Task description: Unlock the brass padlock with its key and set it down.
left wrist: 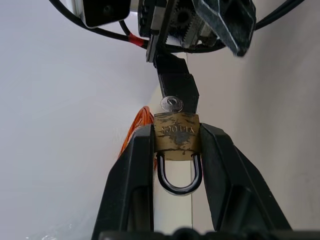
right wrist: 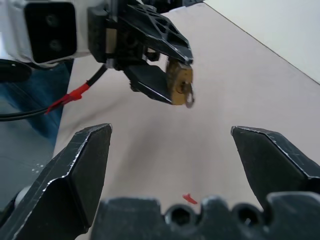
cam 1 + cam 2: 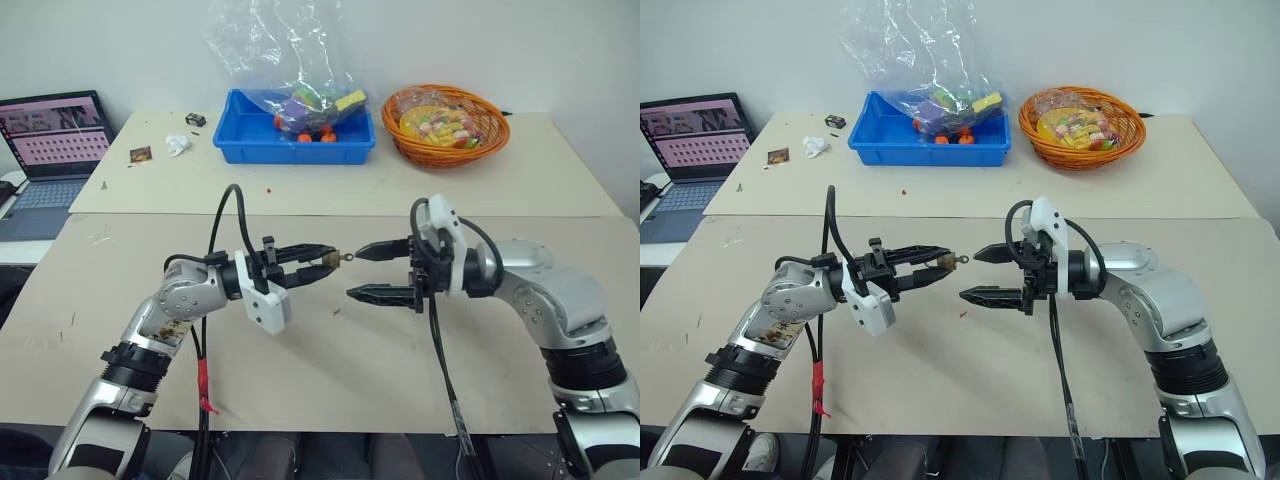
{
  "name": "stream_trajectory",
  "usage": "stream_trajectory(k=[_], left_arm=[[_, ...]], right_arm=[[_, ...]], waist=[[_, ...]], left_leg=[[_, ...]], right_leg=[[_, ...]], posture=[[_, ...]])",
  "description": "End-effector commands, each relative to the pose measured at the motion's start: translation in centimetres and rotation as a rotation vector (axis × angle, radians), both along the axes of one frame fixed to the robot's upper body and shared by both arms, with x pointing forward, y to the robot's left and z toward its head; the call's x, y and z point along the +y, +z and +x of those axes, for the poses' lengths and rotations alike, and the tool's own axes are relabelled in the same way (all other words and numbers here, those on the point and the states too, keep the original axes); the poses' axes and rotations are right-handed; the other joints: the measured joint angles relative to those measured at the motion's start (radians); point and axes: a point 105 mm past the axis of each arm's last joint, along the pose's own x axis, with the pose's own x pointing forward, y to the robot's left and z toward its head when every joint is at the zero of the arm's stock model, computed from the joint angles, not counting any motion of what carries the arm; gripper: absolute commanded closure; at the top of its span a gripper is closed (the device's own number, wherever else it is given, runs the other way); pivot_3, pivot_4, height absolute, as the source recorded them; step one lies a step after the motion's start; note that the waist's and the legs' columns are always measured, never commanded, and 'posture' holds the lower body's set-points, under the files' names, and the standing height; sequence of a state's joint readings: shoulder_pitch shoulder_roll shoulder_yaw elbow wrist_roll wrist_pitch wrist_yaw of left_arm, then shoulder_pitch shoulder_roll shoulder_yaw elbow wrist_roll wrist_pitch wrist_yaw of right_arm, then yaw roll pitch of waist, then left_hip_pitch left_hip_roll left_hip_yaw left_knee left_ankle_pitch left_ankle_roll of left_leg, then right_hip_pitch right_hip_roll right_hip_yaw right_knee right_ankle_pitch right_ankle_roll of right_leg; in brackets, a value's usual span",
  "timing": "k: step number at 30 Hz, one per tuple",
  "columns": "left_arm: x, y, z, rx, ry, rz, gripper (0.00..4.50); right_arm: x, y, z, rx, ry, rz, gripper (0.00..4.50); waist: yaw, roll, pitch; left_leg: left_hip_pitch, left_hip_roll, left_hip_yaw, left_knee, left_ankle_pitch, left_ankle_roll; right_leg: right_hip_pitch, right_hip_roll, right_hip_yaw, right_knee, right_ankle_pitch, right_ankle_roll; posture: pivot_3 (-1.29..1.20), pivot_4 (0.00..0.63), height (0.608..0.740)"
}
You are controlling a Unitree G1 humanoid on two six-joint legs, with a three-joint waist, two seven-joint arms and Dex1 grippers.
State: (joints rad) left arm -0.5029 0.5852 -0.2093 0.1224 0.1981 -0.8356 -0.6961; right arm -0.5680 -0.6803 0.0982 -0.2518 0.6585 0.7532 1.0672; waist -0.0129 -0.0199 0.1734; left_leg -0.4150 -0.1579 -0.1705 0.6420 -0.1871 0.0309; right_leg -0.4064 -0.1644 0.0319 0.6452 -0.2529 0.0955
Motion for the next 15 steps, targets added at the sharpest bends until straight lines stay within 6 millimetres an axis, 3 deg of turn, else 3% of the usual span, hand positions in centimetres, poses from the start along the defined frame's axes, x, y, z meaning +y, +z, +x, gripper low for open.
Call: stream_trajectory(k=[1,8,15], left_arm=[[0.3,0.7,0.0,-0.056,0.005,0.002,3.71],[0.2,-0.3,0.1,-0.045,0.007,0.026,3.71],[0.1,-0.1,0.2,-0.055,0.004,0.019,3.71]], right_arm=[[0.0,2.2,-0.5,-0.040,0.029,0.054,0.00],[0.1,2.7,-0.4,-0.034,0.027,0.069,0.00],[1.6,2.2,0.4,-0.029,0.041,0.074,0.00]], waist=[[0.000,0.000,0.000],[0.000,0.000,0.000],[-0.002,0.000,0.000]], left_leg=[[0.000,0.000,0.000,0.000,0.000,0.000],[0.000,0.000,0.000,0.000,0.000,0.000],[0.000,0.000,0.000,0.000,0.000,0.000]], right_leg=[[0.000,0.000,0.000,0.000,0.000,0.000],[0.000,0.000,0.000,0.000,0.000,0.000],[-0.001,0.000,0.001,0.001,0.000,0.000]], posture=[[0.00,0.150,0.740],[0.00,0.150,0.740],[0.00,0.150,0.740]])
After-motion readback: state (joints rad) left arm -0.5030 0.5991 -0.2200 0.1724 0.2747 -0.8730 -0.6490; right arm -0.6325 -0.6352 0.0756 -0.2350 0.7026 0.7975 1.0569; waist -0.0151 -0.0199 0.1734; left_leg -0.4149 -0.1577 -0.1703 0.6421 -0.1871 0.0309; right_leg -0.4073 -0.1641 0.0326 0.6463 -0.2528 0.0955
